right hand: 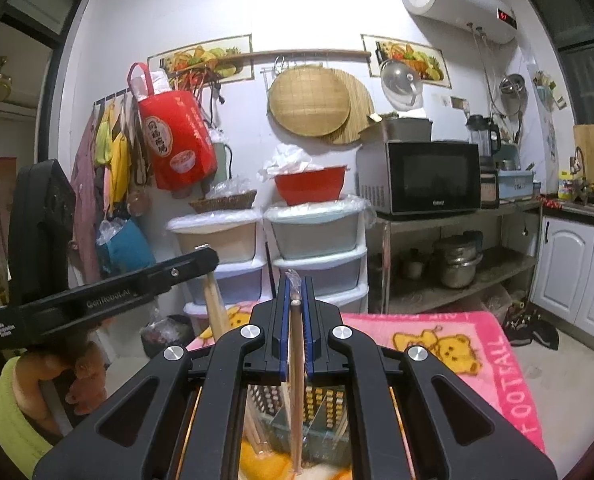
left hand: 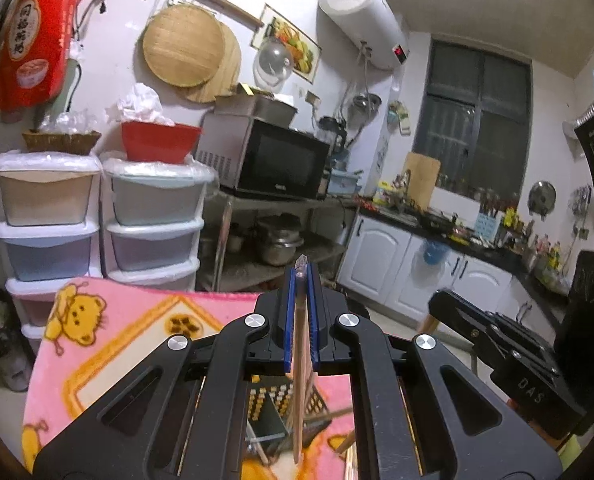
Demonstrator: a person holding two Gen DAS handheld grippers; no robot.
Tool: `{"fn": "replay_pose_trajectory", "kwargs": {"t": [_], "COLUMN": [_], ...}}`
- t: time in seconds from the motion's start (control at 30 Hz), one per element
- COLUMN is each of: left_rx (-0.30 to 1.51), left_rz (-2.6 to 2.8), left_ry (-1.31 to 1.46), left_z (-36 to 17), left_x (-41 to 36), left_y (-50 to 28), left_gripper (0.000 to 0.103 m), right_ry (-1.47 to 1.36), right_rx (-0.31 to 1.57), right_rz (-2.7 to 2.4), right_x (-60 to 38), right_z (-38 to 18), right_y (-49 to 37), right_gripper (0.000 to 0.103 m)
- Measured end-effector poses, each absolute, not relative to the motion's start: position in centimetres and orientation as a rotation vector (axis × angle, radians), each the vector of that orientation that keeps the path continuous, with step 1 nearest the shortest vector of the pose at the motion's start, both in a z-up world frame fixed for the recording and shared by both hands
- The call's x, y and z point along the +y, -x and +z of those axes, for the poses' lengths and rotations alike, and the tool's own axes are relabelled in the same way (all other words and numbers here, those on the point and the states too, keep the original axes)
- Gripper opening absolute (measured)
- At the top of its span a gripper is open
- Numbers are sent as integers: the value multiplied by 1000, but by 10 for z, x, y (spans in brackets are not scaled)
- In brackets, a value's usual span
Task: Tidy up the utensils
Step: 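Lift the left tool's chopstick over the caddy while the right tool lifts its chopstick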
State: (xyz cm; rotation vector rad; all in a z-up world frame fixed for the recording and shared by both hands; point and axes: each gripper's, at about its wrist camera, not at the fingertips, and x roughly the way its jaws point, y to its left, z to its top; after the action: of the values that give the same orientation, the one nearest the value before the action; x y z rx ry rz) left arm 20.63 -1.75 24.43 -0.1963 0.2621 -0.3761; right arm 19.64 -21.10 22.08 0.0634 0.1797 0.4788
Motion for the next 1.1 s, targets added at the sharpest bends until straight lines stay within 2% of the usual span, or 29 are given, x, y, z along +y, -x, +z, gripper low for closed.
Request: {"fn": "replay_pose_trajectory", "kwargs": {"t": [0.4, 1.1], "left_rx": [204, 196], "left_rz": [-281, -242], "left_ry": [228, 124], "left_z": [259, 192], "left_x": [-11, -44], "left_y": [-234, -260], "left_gripper": [3, 3], "right_ry": [-74, -76], "right_rx": [70, 123], "right_rz": [452, 405], "right_x": [-217, -204], "right_z": [242, 178], "right_y": [-220, -273], "right_gripper": [6, 6]}}
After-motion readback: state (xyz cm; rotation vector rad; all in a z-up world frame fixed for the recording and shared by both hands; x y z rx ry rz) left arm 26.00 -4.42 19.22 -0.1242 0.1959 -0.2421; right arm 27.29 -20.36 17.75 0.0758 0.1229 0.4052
